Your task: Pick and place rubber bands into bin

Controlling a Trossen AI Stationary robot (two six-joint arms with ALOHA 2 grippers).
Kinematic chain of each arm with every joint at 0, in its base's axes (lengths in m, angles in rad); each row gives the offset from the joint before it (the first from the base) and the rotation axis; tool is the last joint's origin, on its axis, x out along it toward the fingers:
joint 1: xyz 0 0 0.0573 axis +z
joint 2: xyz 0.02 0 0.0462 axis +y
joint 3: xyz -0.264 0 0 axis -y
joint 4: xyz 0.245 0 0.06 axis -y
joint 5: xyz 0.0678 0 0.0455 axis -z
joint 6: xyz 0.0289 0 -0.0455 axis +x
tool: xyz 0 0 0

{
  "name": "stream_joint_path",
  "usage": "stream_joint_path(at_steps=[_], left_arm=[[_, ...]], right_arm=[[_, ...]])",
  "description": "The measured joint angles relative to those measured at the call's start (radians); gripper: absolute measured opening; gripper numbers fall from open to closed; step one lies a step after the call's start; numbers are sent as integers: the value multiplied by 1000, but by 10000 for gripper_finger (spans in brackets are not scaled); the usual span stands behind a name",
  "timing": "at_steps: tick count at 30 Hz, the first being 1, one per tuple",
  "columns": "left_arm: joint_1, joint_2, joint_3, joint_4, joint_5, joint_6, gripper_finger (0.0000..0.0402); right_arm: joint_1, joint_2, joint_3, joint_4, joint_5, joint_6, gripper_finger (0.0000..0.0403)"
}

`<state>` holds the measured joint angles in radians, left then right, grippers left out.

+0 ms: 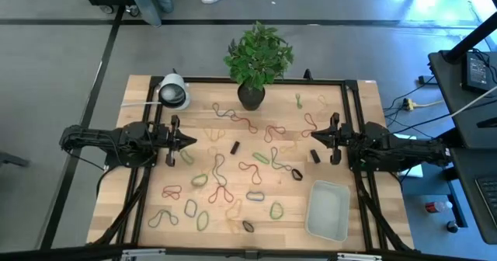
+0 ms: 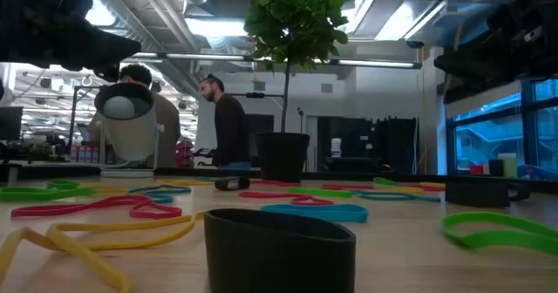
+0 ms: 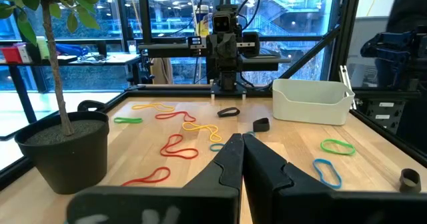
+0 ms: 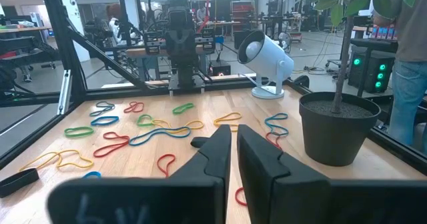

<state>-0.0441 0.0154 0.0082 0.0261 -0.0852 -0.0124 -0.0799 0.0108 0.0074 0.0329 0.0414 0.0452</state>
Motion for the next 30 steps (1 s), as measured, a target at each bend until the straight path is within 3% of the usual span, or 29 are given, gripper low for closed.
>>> stream_joint_path(at_steps=[30], left_arm=[[0,0,0,0,0,0,4]], right_arm=[[0,0,0,2,0,0,20]])
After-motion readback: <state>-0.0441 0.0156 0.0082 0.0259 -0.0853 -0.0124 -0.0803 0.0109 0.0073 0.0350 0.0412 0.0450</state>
